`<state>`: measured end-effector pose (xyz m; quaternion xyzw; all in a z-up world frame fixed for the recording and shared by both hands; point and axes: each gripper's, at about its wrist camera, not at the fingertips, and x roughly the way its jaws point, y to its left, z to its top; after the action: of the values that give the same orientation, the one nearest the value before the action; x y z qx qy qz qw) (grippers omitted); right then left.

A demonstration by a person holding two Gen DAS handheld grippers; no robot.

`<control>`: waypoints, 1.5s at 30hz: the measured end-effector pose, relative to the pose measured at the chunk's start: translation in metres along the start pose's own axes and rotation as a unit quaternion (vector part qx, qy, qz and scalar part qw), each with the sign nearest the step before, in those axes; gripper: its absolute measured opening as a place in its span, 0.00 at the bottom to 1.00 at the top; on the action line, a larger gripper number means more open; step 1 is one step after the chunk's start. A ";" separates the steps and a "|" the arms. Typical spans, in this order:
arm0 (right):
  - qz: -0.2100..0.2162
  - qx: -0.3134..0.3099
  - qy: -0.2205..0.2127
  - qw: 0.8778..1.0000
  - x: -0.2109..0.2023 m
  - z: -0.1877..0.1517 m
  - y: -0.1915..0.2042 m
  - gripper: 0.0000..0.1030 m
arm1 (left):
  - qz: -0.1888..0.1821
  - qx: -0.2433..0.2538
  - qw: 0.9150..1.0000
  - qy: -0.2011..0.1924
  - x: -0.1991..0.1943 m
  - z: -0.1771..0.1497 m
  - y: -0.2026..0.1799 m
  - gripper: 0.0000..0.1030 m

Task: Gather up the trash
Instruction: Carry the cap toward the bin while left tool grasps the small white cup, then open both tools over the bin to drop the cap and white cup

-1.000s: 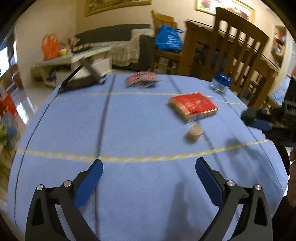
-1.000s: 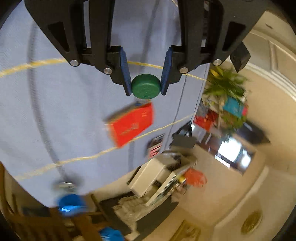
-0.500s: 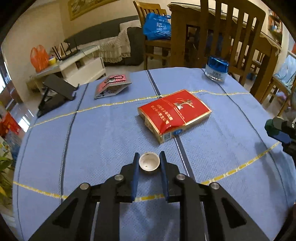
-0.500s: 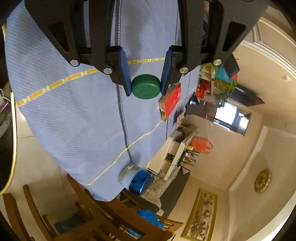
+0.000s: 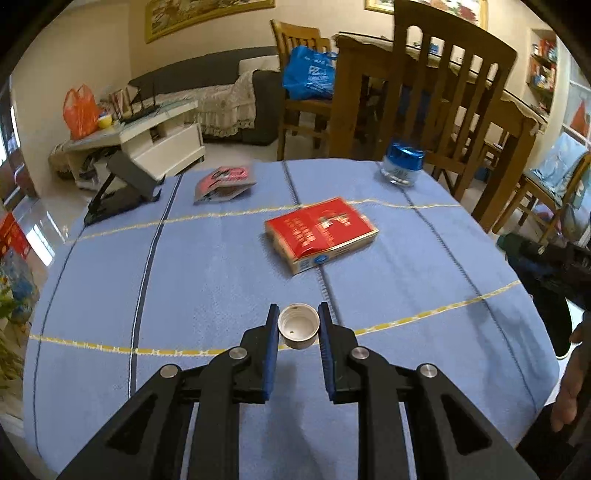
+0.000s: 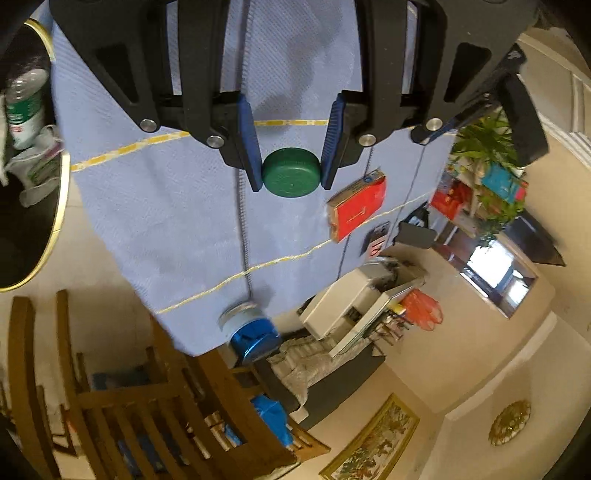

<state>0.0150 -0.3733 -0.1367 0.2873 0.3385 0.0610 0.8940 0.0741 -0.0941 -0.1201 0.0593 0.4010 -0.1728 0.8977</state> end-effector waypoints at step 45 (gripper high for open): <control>-0.325 0.204 -0.258 0.887 -0.192 -0.026 -0.180 0.94 | -0.160 0.254 0.954 -0.022 0.017 0.039 -0.336 0.41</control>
<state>-0.1636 -0.5686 -0.1427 0.3425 0.1753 -0.3796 0.8413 -0.0080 -0.4217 -0.0960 0.2170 0.3279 -0.4113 0.8223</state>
